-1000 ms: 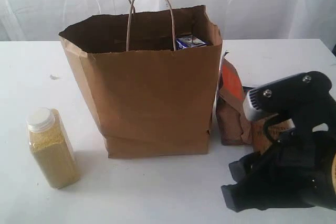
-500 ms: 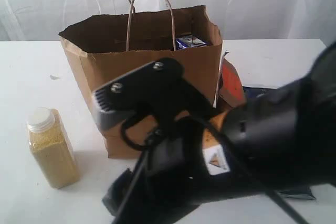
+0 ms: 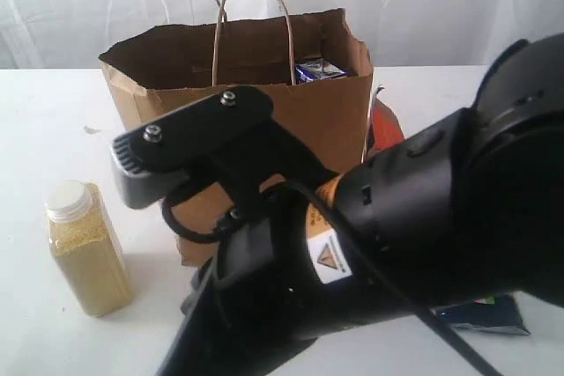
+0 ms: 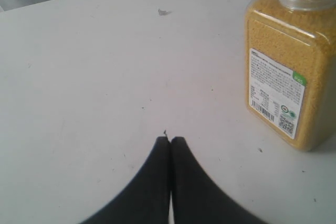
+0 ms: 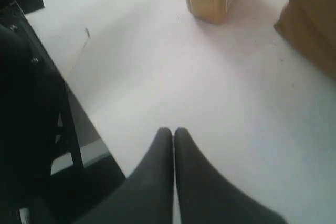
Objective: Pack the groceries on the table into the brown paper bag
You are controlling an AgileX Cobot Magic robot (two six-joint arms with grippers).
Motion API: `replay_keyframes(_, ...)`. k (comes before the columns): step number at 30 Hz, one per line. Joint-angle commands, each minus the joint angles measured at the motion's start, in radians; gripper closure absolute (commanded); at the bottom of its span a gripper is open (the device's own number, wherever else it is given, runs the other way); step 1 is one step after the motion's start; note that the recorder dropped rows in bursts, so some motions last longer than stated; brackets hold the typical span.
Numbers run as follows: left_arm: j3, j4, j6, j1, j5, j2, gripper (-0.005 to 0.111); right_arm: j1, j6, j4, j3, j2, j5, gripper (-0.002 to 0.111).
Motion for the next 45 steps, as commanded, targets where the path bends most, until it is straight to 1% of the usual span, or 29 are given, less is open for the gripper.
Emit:
replay_keyframes(1, 0.004, -0.010, -0.001, 0.004, 0.000, -0.005, 0.107, -0.003, 0.008, -0.001, 0.012, -0.058, 0.099, 0.108)
replay_keyframes(4, 0.004, -0.010, -0.001, 0.004, 0.000, -0.005, 0.107, -0.020, 0.008, -0.014, 0.061, -0.135, -0.020, 0.108)
replay_keyframes(7, 0.004, -0.010, -0.001, 0.004, 0.000, -0.005, 0.107, -0.040, 0.008, -0.069, 0.146, -0.229, -0.142, 0.108)
replay_keyframes(11, 0.004, -0.010, -0.001, 0.004, 0.000, -0.005, 0.107, -0.074, 0.008, -0.084, 0.274, -0.332, -0.216, 0.108)
replay_keyframes(13, 0.004, -0.010, -0.001, 0.004, 0.000, -0.005, 0.107, -0.100, 0.008, -0.084, 0.344, -0.366, -0.298, 0.108)
replay_keyframes(17, 0.004, -0.010, -0.001, 0.004, 0.000, -0.005, 0.107, -0.208, 0.008, -0.084, 0.458, -0.402, -0.465, 0.108)
replay_keyframes(19, 0.004, -0.010, -0.001, 0.004, 0.000, -0.005, 0.107, -0.274, 0.008, -0.084, 0.497, -0.415, -0.508, 0.108)
replay_keyframes(23, 0.004, -0.010, -0.001, 0.004, 0.000, -0.005, 0.107, -0.416, 0.008, -0.084, 0.565, -0.479, -0.510, 0.108)
replay_keyframes(28, 0.004, -0.010, -0.001, 0.004, 0.000, -0.005, 0.107, -0.575, 0.008, -0.084, 0.663, -0.621, -0.510, 0.108)
replay_keyframes(36, 0.004, -0.010, -0.001, 0.004, 0.000, -0.005, 0.107, -0.795, 0.008, -0.084, 0.866, -0.937, -0.510, 0.108)
replay_keyframes(37, 0.004, -0.010, -0.001, 0.004, 0.000, -0.005, 0.107, -0.846, 0.008, -0.084, 0.908, -0.995, -0.510, 0.108)
replay_keyframes(38, 0.004, -0.010, -0.001, 0.004, 0.000, -0.005, 0.107, -0.864, 0.008, -0.084, 0.921, -1.017, -0.510, 0.108)
replay_keyframes(39, 0.004, -0.010, -0.001, 0.004, 0.000, -0.005, 0.107, -0.906, 0.008, -0.084, 0.949, -1.070, -0.506, 0.108)
replay_keyframes(41, 0.004, -0.010, -0.001, 0.004, 0.000, -0.005, 0.107, -0.951, 0.008, -0.084, 0.975, -1.145, -0.488, 0.108)
replay_keyframes(45, 0.004, -0.010, -0.001, 0.004, 0.000, -0.005, 0.107, -1.008, 0.008, -0.084, 1.004, -1.269, -0.473, 0.108)
